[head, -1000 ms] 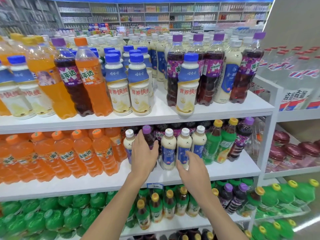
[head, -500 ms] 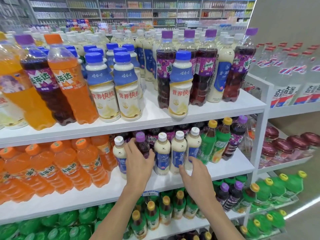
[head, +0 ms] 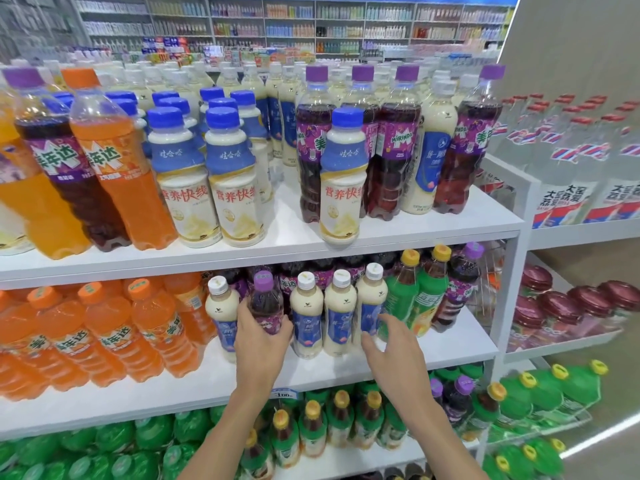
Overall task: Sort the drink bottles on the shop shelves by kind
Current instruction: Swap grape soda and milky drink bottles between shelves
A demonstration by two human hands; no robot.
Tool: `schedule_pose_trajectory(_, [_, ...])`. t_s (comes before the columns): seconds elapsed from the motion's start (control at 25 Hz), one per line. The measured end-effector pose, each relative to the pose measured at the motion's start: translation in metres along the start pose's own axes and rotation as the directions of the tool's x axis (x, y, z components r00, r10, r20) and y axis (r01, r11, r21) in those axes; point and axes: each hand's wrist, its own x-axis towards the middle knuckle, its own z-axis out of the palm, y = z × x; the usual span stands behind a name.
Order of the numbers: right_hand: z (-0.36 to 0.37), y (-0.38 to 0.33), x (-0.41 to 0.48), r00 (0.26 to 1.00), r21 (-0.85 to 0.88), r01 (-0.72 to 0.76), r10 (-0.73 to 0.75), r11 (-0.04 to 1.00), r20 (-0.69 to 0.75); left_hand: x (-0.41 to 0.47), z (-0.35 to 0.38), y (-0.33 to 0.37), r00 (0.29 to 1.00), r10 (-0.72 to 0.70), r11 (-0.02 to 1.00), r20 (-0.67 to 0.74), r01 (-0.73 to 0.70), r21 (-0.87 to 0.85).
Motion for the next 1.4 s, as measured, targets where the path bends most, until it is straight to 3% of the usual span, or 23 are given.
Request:
schedule_pose_trajectory(0.32, [-0.012, 0.002, 0.007, 0.999, 0.036, 0.053, -0.053, 0.998, -0.002, -0.003, 0.001, -0.004, 0.993, -0.085, 0.993, 0.078, 0.090, -0.075])
schedule_pose_trajectory(0.56, [-0.018, 0.001, 0.015, 0.997, 0.022, 0.078, -0.078, 0.997, -0.002, -0.027, -0.003, 0.001, 0.987, -0.015, 0.993, 0.162, 0.033, -0.115])
schedule_pose_trajectory(0.84, [-0.028, 0.001, 0.020, 0.995, 0.022, 0.100, -0.100, 0.995, -0.005, -0.049, 0.000, 0.032, 0.988, 0.053, 0.959, 0.148, -0.009, -0.285])
schedule_pose_trajectory(1.16, [-0.079, -0.022, 0.044, 0.973, 0.015, 0.194, -0.190, 0.981, -0.134, -0.053, 0.023, 0.088, 0.946, 0.181, 0.909, 0.268, -0.056, -0.414])
schedule_pose_trajectory(1.4, [-0.124, -0.043, 0.062, 0.942, 0.021, 0.259, -0.247, 0.966, -0.228, -0.051, 0.040, 0.126, 0.939, 0.204, 0.877, 0.276, -0.051, -0.477])
